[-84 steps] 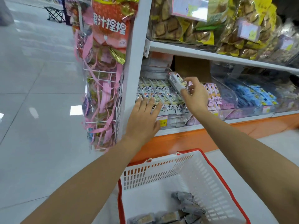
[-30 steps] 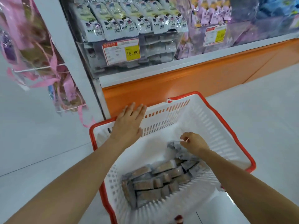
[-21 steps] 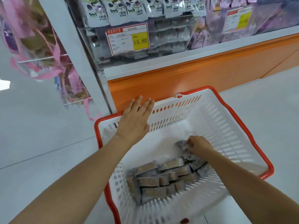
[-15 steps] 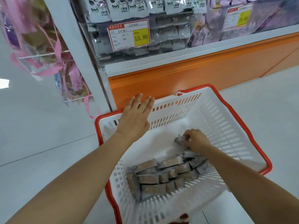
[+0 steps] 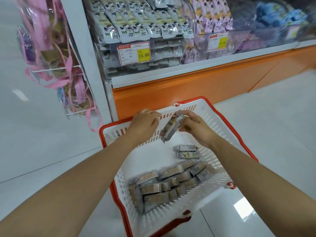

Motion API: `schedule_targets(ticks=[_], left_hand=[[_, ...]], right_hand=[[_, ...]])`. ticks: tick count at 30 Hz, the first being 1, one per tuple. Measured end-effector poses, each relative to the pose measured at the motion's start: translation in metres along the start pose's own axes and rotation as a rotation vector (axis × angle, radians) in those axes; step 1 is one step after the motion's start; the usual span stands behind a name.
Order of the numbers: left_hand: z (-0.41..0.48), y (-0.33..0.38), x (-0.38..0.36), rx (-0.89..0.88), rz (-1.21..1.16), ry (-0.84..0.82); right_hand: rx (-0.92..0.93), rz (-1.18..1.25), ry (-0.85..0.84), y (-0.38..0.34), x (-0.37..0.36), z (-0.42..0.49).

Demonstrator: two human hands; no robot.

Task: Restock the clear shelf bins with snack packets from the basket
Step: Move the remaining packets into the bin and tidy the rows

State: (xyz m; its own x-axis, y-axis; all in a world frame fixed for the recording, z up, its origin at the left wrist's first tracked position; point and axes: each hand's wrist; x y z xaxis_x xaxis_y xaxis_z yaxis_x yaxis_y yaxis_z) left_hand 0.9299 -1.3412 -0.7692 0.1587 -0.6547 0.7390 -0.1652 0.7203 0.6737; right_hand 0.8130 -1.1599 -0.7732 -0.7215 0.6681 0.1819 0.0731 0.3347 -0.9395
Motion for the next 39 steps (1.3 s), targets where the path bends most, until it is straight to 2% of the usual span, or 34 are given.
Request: schedule_targets(ticks=[6, 8, 10, 14, 18, 23, 26, 29, 32, 35, 37, 39], left_hand=[[-0.004, 0.022, 0.019, 0.204, -0.535, -0.082], [-0.006, 0.027, 0.022, 0.211, -0.675, -0.159], [-0.009, 0.030, 0.024, 0.210, -0.772, -0.163], [-0.011, 0.024, 0.033, 0.257, -0.766, -0.066], [-0.016, 0.020, 0.041, 0.285, -0.722, -0.007], [-0.013, 0.031, 0.048, 0.252, -0.834, 0.320], [-0.008, 0.045, 0.054, 0.218, -0.860, 0.409], [-0.008, 0.067, 0.065, 0.116, -0.752, 0.556], [-0.008, 0.092, 0.083, -0.118, -0.388, 0.804], [-0.003, 0.105, 0.109, -0.308, -0.125, 0.943], [0.003, 0.099, 0.126, -0.352, 0.058, 0.936], [0.008, 0.087, 0.144, -0.322, 0.275, 0.838]], right_hand=[[0.089, 0.188, 0.005, -0.031, -0.003, 0.001], [0.113, 0.183, 0.007, -0.038, -0.007, 0.002], [0.137, 0.158, 0.017, -0.044, -0.011, 0.001], [0.223, 0.043, 0.079, -0.051, -0.014, -0.002], [0.294, -0.244, 0.061, -0.054, -0.013, -0.011], [0.312, -0.471, 0.074, -0.061, -0.013, -0.021], [0.465, -0.481, 0.104, -0.080, -0.018, -0.029], [0.621, -0.502, 0.175, -0.107, -0.019, -0.038], [0.715, -0.514, 0.252, -0.135, -0.013, -0.043], [0.803, -0.436, 0.375, -0.169, -0.005, -0.046], [0.817, -0.453, 0.431, -0.188, 0.001, -0.042], [0.798, -0.489, 0.469, -0.208, 0.004, -0.032]])
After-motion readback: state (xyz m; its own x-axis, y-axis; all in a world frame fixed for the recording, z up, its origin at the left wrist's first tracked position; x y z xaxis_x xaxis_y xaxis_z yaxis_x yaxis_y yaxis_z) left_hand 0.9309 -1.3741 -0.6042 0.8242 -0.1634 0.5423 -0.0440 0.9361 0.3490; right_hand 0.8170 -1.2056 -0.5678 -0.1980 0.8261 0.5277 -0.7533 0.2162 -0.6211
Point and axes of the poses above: each hand's wrist, its own z-axis towards the middle knuckle, its own x-axis out of the back of the hand, y = z × x, and after that the axes turned 9 degrees about -z, right-handed
